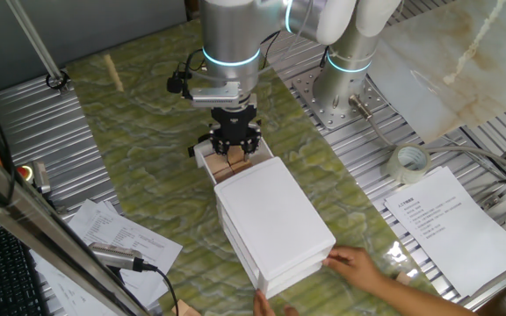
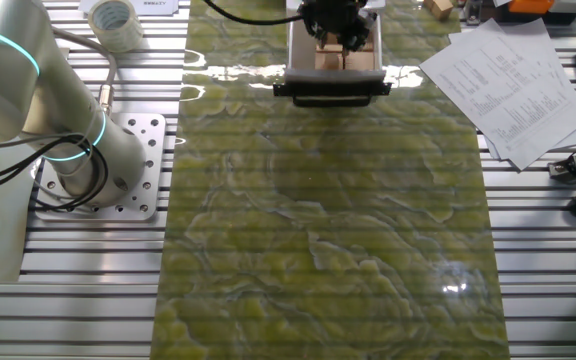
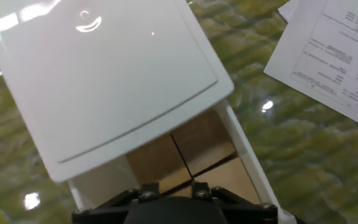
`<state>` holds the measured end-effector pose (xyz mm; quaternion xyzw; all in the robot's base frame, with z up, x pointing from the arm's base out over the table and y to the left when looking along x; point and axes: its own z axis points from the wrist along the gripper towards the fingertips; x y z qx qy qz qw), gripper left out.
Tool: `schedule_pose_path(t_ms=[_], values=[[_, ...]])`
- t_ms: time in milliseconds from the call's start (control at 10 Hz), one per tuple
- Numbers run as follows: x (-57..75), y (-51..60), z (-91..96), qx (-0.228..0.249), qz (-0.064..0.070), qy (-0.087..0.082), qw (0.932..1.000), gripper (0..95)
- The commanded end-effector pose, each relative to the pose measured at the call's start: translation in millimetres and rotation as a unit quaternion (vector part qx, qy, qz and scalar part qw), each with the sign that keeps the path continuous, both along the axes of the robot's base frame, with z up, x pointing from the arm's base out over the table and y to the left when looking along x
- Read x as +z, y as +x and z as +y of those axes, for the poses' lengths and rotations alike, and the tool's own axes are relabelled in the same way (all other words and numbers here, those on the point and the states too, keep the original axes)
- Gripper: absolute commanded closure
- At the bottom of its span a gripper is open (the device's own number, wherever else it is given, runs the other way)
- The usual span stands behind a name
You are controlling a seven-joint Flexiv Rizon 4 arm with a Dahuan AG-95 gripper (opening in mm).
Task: Take something out of a drawer
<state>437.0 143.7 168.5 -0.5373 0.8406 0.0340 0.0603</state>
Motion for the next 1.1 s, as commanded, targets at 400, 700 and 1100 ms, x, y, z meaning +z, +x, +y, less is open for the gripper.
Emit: schedule_pose_path(t_ms=[400, 700, 1100], values=[[3.5, -5.6, -25.5, 0.008, 0.0, -0.011, 0.9999, 38.0], [-2.1, -0.6, -27.8, 0.019, -0.003, -0.017, 0.9997, 38.0], [-2.3, -3.3, -28.5, 0.027, -0.003, -0.001, 0.9996, 57.0]])
